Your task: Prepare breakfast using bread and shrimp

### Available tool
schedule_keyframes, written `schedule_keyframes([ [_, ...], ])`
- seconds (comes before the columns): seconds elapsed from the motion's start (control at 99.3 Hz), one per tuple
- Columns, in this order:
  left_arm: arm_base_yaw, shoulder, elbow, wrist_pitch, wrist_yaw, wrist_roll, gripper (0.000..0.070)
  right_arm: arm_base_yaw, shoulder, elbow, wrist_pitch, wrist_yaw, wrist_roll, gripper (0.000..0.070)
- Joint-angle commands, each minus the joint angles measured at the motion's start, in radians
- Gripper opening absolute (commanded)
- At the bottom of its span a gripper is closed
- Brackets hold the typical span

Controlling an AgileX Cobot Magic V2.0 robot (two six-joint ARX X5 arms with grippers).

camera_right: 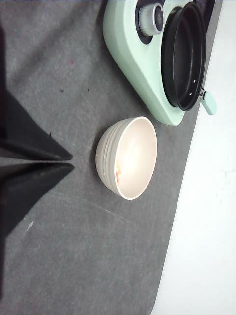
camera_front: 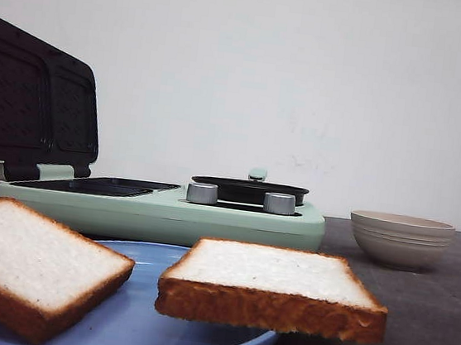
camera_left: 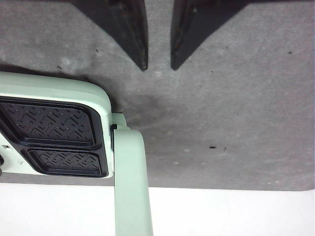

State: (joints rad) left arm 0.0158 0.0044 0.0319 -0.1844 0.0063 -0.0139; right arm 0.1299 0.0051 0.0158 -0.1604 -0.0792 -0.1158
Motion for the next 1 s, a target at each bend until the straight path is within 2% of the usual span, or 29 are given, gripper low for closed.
schedule_keyframes([
  [0.0, 0.002, -0.001, -0.018, -0.003, 0.004, -0.002, 0.0, 0.002, -0.002, -0.004, 0.01, 0.0, 0.0, 0.0004],
  [0.846, 0.002, -0.001, -0.018, -0.002, 0.006, -0.006, 0.0, 0.002, -0.002, -0.004, 0.011, 0.0, 0.005, 0.0003],
  [0.987, 0.002, -0.001, -0.018, -0.002, 0.005, -0.006, 0.0, 0.002, -0.002, -0.004, 0.011, 0.0, 0.04, 0.0004],
])
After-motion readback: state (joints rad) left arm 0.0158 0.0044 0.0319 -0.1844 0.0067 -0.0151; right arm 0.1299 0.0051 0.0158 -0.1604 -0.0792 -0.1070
